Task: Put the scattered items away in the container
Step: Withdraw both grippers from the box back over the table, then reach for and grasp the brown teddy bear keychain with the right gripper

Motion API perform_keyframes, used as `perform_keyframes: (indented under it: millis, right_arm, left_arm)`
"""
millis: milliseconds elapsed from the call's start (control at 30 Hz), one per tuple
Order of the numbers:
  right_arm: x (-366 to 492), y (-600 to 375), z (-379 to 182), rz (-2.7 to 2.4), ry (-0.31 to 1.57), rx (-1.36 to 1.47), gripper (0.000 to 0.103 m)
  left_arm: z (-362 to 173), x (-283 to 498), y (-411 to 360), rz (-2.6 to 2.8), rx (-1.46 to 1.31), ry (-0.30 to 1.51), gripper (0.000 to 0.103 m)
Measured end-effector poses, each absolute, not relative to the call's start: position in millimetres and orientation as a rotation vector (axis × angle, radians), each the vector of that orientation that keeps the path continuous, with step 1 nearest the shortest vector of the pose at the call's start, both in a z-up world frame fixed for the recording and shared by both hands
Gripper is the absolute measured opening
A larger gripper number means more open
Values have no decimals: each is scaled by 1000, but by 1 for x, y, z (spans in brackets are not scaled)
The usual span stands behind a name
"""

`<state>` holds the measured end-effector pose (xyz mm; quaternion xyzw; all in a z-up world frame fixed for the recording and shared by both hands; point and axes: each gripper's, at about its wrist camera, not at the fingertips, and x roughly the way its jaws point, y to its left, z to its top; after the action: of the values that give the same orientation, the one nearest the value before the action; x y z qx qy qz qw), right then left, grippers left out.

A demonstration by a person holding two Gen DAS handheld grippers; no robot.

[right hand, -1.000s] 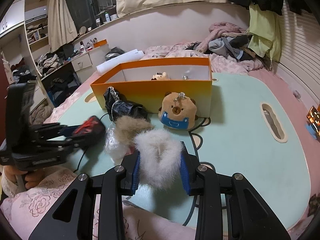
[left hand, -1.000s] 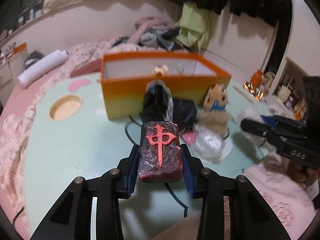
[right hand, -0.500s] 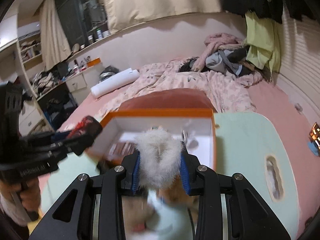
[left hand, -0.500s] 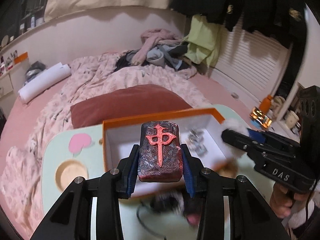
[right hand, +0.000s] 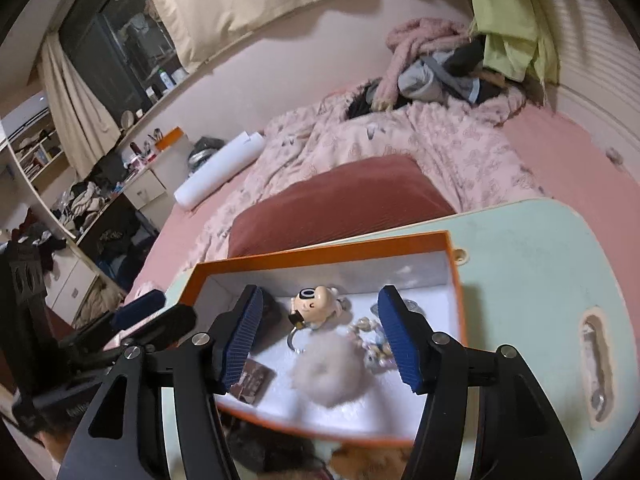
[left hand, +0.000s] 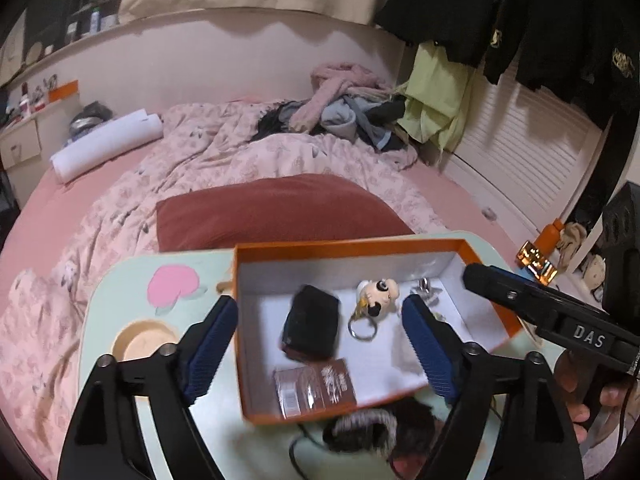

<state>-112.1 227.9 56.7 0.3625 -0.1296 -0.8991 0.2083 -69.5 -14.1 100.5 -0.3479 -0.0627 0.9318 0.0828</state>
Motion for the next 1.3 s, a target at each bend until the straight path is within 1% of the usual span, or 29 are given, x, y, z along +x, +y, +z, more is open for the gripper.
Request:
perform_keyframes:
  millis: [133,267,400,467,633,733,767,800,867,1033,1100,1167,1300]
  right_arm:
    - [-82,236,62,-2516,-304,974,61]
    - [-44,244,52,-2524,-193,987,61]
    - [-10,247,27,-2530,-75,1039,61]
    - [-2,248,13,-2528,-54,1078,61]
    - [4,244,-13,-2530,-12,1161,61]
    - [2,241,-18,-2540,18,1183,61]
    - [3,240,-18,-2549,38,1184,66]
    - [3,239,-20,-2563,67,1189,76]
    - [4,233,-25,-2603,168,1198,83]
    - [4,234,-24,-2595,179,1195,85]
    - [5,234,-25,-2592,182,1199,90]
    - [5,233,-25,-2587,187,1201,92]
    - [5,232,-25,-2586,188,1202,93]
  left_arm:
    - [93,-36,-16,2771,-1074,-160,86]
    - [72,3,-13,2759,-1123,-112,87]
    - [43,27,-9,2759,-1203,-70,87]
    - [30,32,-6,2779,-1242,-35,87]
    - [13,33,-4,2777,-1294,-22,87]
    - [6,33,2,2818,-1308,69,103]
    - [6,34,1,2816,-1294,58,103]
    - [7,34,1,2817,-1291,58,103]
    - [7,34,0,2819,-1287,54,103]
    - [7,34,0,2822,-1276,53,103]
    - [7,34,1,2821,-1276,52,103]
    - [7,34,1,2822,-1274,52,103]
    - [7,33,1,2822,-1275,52,103]
